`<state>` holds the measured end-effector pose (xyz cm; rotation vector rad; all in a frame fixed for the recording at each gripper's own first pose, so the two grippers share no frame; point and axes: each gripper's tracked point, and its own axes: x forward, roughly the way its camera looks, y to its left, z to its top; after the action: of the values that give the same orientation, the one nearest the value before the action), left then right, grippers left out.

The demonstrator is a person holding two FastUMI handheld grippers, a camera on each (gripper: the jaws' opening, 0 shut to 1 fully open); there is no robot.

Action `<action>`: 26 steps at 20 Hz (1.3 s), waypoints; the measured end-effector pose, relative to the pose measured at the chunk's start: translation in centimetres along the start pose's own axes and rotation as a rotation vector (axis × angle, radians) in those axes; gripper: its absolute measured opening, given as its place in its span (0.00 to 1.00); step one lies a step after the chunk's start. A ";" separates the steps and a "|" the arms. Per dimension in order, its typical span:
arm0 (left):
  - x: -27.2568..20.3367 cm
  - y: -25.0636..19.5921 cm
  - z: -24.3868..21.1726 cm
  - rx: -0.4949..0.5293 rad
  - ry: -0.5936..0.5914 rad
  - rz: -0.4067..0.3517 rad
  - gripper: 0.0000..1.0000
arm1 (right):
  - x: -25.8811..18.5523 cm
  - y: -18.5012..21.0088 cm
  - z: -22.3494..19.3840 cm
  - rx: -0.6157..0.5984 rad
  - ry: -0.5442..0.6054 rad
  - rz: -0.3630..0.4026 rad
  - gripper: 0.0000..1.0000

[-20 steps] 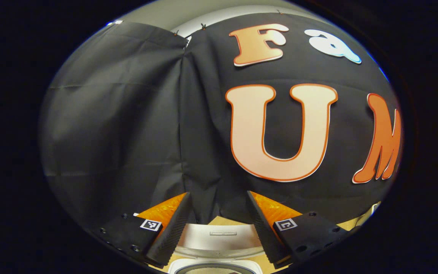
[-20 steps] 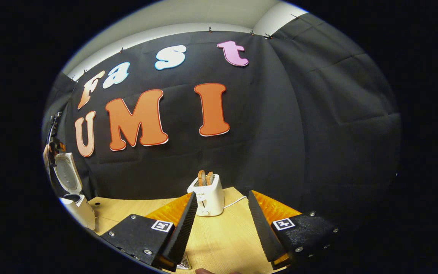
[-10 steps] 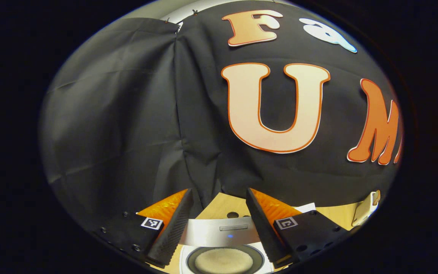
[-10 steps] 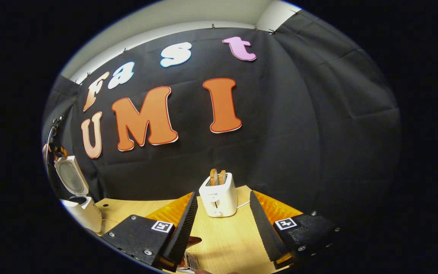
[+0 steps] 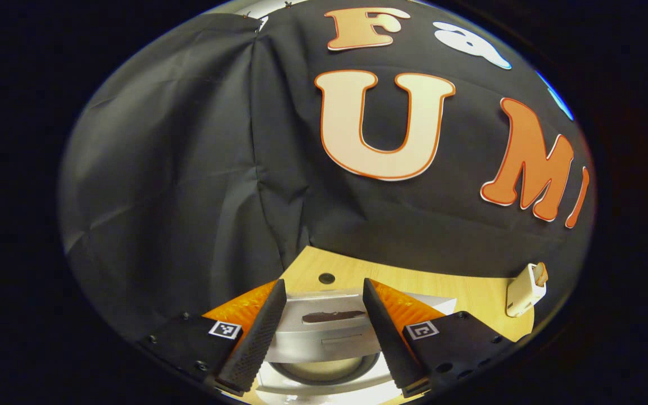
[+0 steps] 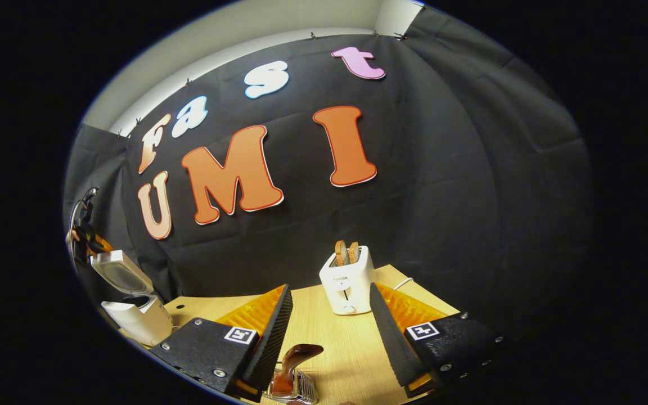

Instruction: Close the left gripper, press the button to open the rice cooker; take a wooden spoon from the chopstick holder with the right hand, scoop a spoonful of rice and pour it into the rice cooker, then put the wooden spoon back into the chopstick holder.

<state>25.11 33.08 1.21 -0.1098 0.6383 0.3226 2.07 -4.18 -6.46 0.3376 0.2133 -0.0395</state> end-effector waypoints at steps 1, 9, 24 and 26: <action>-0.1 -0.2 -0.5 -0.010 0.014 -0.013 0.92 | -0.1 0.0 0.0 0.016 -0.005 0.011 0.82; -1.2 -1.0 -11.0 0.042 0.021 0.002 0.92 | -0.4 0.4 -0.1 -0.034 -0.021 0.037 0.82; -3.9 -2.4 -9.5 0.023 -0.303 0.026 0.84 | -0.7 4.9 0.5 -0.124 -0.060 0.111 0.81; -5.5 -3.3 -8.2 0.050 -0.386 0.023 0.84 | -0.8 6.0 1.0 -0.148 -0.088 0.126 0.82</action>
<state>17.36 26.93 -1.99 0.0085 0.2654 0.3390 1.92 1.12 -3.38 0.2011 0.1062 0.0856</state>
